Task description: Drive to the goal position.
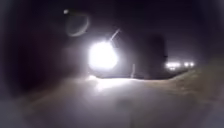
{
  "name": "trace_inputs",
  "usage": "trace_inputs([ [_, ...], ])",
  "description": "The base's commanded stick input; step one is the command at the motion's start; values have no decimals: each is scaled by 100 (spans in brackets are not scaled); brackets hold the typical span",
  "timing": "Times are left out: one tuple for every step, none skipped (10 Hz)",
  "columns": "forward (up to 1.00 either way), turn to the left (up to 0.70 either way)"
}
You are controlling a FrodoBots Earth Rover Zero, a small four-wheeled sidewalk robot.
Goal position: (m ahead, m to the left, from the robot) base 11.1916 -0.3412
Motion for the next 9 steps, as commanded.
trace_inputs([
  [100, 1],
  [100, 3],
  [100, 3],
  [100, 3],
  [100, 3],
  [100, 3],
  [100, 3],
  [100, 3],
  [100, 3],
])
